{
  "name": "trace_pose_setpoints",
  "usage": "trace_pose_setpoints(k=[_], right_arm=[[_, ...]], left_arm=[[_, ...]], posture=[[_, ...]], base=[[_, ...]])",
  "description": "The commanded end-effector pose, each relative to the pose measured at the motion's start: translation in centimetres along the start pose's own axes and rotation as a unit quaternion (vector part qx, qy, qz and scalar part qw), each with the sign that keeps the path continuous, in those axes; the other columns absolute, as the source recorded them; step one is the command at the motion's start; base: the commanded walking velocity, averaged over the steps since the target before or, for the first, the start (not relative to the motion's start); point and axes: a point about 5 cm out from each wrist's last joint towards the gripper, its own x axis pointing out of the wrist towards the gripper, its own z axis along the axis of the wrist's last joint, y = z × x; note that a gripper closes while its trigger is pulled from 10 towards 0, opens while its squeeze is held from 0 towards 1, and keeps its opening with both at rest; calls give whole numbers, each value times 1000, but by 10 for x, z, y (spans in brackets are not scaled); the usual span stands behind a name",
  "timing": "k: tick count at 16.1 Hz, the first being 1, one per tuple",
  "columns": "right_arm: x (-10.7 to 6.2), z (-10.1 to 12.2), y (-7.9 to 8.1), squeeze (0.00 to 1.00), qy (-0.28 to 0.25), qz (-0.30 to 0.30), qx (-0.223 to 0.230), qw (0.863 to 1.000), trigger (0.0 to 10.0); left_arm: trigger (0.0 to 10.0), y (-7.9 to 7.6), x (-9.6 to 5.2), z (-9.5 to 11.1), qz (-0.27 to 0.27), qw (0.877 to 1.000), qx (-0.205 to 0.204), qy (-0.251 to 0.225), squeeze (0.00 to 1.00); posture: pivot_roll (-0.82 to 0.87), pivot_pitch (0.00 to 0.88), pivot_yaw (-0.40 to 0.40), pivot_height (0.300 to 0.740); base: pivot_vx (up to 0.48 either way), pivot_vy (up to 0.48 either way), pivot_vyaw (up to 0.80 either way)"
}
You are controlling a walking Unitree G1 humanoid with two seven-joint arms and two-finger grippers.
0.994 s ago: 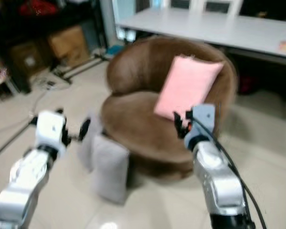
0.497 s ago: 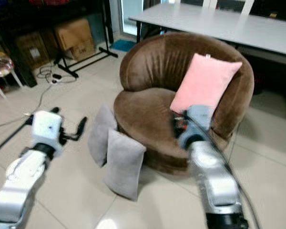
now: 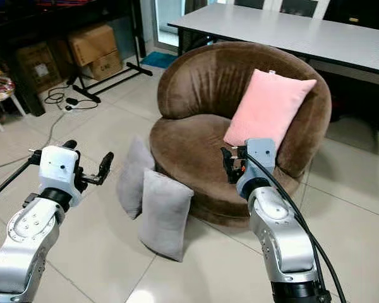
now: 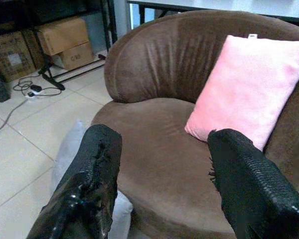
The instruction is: Move the pillow to the sofa from floor
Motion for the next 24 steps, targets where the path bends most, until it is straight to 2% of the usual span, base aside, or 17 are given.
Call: trace_pose_setpoints(k=[1, 4, 10, 13, 24], right_arm=[[0, 1, -3, 0, -4, -4, -5, 1000, 10000], [1, 3, 0, 0, -5, 12, -40, 999, 10000], [1, 2, 6, 0, -6, 31, -49, 998, 10000], [3, 3, 5, 0, -9, 20, -40, 999, 10000], [4, 1, -1, 0, -5, -8, -22, 1000, 10000]], left_arm=[[10000, -1, 0, -1, -6, 1000, -2, 0, 0], [10000, -3, 0, -1, -11, 1000, -4, -1, 0], [10000, -3, -2, -1, -14, 1000, -2, -2, 0], [10000, -1, -1, -1, -13, 1000, -1, -3, 0], [10000, 0, 5, 2, -20, 1000, -2, -6, 0]], posture=[[-113, 0, 25, 740], [-110, 0, 19, 740], [-104, 0, 14, 740], [-105, 0, 18, 740], [-113, 0, 39, 740]], base=[[0, 0, 0], [0, 0, 267], [80, 0, 800], [0, 0, 0], [318, 0, 0]])
